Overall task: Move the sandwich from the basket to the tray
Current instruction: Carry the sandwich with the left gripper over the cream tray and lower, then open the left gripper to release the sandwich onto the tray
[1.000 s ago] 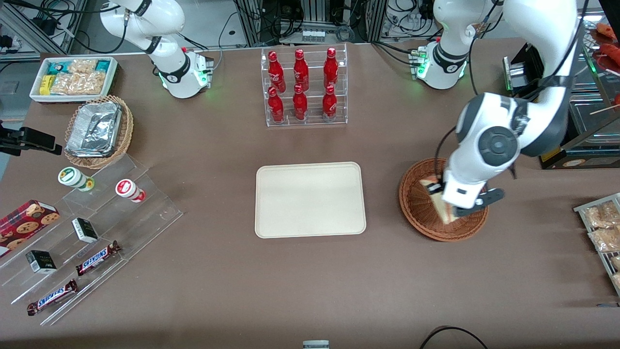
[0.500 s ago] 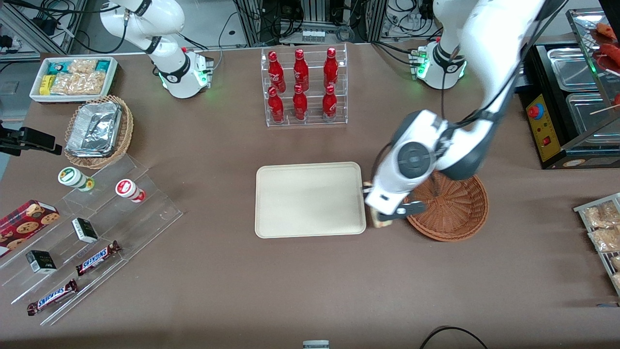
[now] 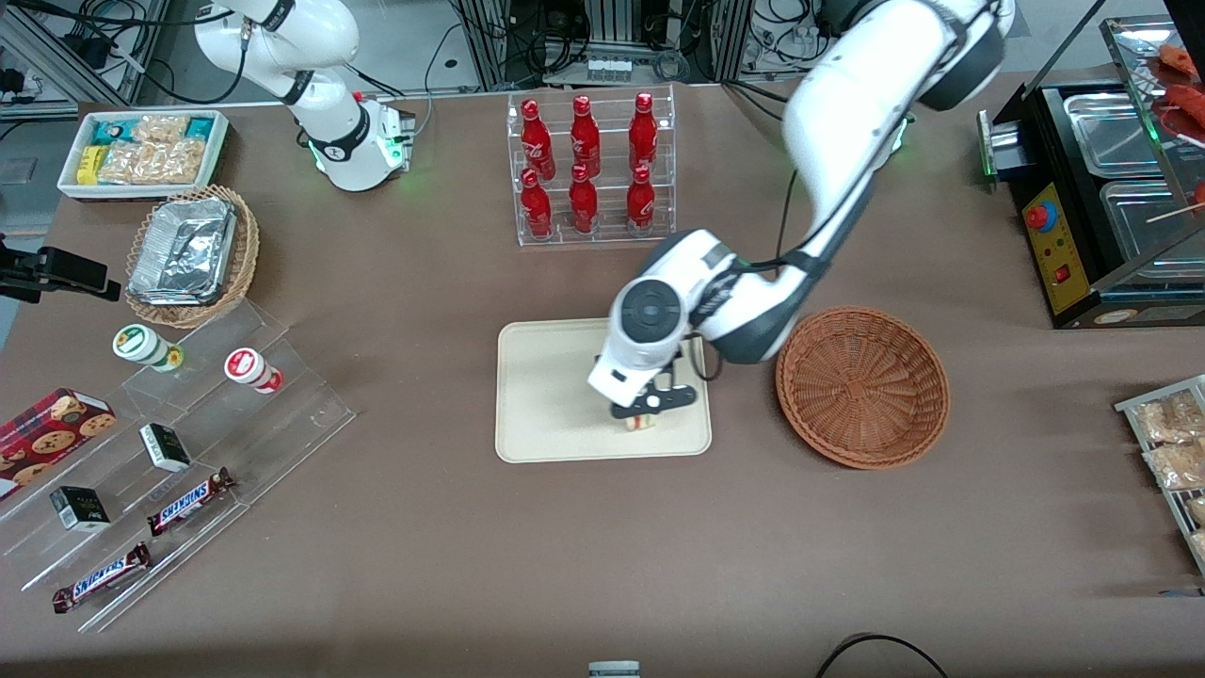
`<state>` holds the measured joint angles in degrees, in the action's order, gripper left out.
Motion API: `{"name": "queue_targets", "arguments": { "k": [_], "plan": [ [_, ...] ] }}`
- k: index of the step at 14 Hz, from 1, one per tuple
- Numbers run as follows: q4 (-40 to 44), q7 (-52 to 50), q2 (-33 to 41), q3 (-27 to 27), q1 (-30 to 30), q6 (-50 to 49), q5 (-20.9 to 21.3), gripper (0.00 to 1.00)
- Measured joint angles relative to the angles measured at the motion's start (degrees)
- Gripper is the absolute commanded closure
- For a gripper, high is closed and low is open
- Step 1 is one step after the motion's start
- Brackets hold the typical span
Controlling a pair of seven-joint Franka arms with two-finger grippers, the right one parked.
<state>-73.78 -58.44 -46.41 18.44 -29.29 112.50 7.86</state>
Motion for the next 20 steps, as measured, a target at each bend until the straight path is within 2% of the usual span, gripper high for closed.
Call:
{"name": "queue_targets", "arguments": {
  "k": [3,9,10,11,17,20],
  "plan": [
    [4.12,-4.5,-3.77,-5.8,-8.15,0.01,0.0,1.0],
    [5.92,-6.12,-5.84,-6.82,-9.38,-0.02,0.0,1.0],
    [5.93,-6.3,-5.96,-6.8,-9.39,-0.01,-0.01,0.65],
    [5.96,-6.39,-6.12,-6.8,-9.39,0.08,-0.01,0.01],
    [7.94,-7.18,-5.8,-6.8,-9.37,-0.05,-0.02,0.0],
    [8.99,-7.05,-3.2,-6.8,-9.18,-1.82,-0.02,0.0]
  ]
}}
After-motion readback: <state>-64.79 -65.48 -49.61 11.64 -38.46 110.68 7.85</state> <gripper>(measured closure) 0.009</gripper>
